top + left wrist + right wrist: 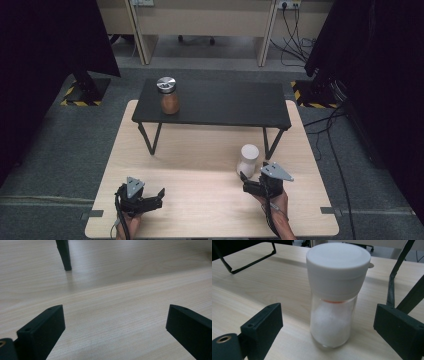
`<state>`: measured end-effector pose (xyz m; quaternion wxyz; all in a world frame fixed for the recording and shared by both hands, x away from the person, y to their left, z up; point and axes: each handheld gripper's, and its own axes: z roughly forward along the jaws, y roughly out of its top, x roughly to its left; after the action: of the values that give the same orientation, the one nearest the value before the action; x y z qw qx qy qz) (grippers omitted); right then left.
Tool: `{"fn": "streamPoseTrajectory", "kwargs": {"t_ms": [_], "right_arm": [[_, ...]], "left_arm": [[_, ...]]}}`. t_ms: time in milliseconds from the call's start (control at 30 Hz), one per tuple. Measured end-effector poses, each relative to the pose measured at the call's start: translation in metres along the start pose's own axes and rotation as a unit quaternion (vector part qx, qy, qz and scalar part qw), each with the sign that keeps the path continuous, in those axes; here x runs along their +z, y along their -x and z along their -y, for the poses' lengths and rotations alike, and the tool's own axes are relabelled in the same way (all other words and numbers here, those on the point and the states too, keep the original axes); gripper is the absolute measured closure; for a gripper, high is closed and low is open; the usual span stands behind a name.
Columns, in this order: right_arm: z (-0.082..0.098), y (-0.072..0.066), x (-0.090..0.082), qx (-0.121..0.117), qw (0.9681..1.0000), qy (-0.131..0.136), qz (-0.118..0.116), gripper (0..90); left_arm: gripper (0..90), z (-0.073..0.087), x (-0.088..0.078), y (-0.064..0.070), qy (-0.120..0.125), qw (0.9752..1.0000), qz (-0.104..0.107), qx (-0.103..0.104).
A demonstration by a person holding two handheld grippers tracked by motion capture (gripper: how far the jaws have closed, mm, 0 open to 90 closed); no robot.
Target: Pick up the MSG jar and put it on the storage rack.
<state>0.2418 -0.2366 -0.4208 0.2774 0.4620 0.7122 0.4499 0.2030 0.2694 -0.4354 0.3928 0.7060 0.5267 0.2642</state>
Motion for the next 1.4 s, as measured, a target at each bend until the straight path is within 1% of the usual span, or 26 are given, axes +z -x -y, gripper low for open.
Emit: {"fn": "streamPoseTrajectory", "kwargs": {"t_ms": [133, 200, 300, 467, 567, 800, 1133, 1400], "right_arm": [[-0.006, -0.001, 0.006, -0.003, 1.0000, 0.005, 0.008, 12.2], [-0.008, -0.001, 0.009, 0.002, 0.9999, 0.005, 0.011, 13.3], [-0.009, 0.000, 0.013, 0.003, 0.9999, 0.009, 0.010, 17.2], [-0.009, 0.001, 0.018, 0.002, 0.9999, 0.010, 0.007, 21.0], [-0.010, 0.000, 0.020, 0.001, 0.9999, 0.010, 0.006, 22.2], [-0.011, -0.002, 0.028, 0.001, 0.9999, 0.009, 0.010, 23.7], [-0.010, -0.001, 0.033, 0.005, 0.9998, 0.016, 0.013, 29.3], [-0.010, -0.001, 0.035, 0.004, 0.9997, 0.016, 0.016, 33.0]], "left_arm": [[1.4, 0.000, 0.000, 0.000, 0.001, 1.0000, 0.001, 0.000], [1.4, 0.000, 0.000, -0.001, 0.001, 1.0000, 0.001, -0.001], [1.4, 0.000, -0.001, -0.001, 0.001, 1.0000, 0.001, -0.001], [1.4, 0.000, -0.001, -0.001, 0.002, 1.0000, 0.001, -0.001], [1.4, 0.000, -0.001, -0.001, 0.001, 1.0000, 0.001, 0.000], [1.4, 0.000, -0.001, -0.001, 0.002, 1.0000, 0.001, -0.001], [1.4, 0.000, -0.001, -0.001, 0.002, 1.0000, 0.001, 0.001], [1.4, 0.000, -0.001, 0.000, 0.002, 1.0000, 0.001, 0.002]]}}
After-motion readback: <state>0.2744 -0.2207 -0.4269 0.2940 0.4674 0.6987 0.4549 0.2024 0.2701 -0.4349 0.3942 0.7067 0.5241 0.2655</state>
